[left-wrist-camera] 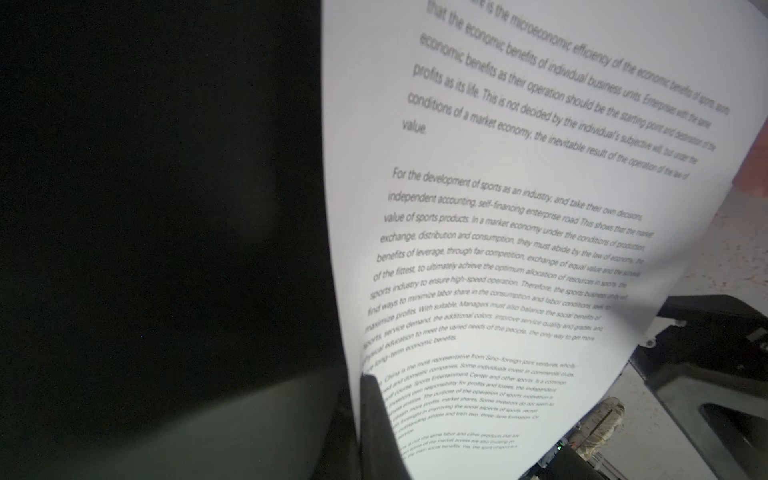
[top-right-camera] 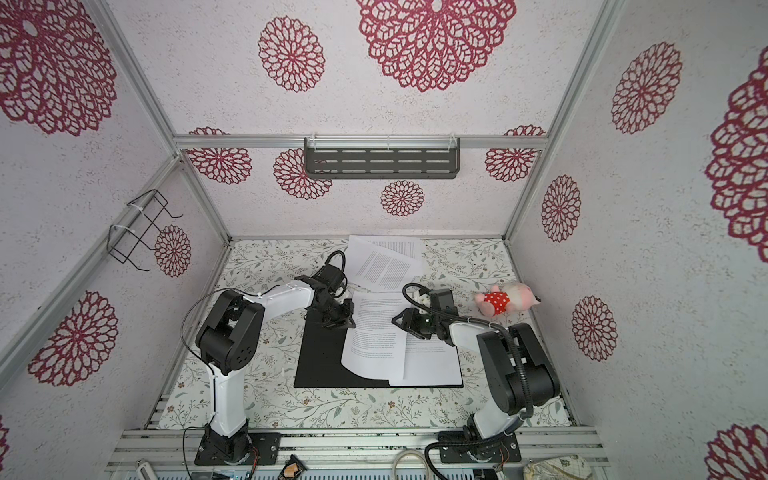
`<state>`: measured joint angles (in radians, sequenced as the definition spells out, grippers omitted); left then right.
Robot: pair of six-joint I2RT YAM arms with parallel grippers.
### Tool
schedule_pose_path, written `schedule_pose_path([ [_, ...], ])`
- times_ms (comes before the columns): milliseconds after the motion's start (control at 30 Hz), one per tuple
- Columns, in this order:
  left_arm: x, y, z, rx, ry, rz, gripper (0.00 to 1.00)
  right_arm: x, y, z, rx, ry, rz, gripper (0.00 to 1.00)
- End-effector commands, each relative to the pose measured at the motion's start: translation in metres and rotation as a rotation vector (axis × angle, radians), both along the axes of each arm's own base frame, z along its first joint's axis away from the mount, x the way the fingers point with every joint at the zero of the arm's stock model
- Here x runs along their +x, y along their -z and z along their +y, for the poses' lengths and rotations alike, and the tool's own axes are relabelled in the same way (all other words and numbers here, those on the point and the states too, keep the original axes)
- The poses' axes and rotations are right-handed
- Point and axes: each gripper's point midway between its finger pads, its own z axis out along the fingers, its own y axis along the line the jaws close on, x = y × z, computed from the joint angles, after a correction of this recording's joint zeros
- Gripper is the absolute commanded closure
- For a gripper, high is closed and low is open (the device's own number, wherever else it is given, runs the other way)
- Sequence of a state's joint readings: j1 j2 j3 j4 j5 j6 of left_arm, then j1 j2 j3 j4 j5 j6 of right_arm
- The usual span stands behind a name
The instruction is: Put the files into the folder
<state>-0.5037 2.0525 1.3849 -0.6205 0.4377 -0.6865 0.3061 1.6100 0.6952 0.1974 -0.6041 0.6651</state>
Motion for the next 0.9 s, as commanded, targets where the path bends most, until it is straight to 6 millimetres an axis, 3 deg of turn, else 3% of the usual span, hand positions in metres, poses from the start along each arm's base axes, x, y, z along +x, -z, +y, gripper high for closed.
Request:
schedule_pose_path([
  [0, 0.004, -0.007, -0.004, -0.058, -0.024, -0.008, 1.0, 0.007, -0.006, 0.003, 0.014, 0.01, -0.016, 0.51],
  [267, 0.005, -0.007, -0.006, -0.1, -0.072, 0.002, 1.0, 0.003, -0.006, 0.005, 0.055, 0.027, -0.007, 0.56],
  [567, 0.008, -0.02, -0.014, -0.178, -0.109, -0.004, 1.0, 0.0, 0.0, 0.001, 0.035, 0.037, 0.003, 0.58],
  [867, 0.006, -0.019, -0.014, -0.2, -0.134, -0.002, 1.0, -0.001, -0.002, 0.001, 0.047, 0.048, 0.004, 0.67],
])
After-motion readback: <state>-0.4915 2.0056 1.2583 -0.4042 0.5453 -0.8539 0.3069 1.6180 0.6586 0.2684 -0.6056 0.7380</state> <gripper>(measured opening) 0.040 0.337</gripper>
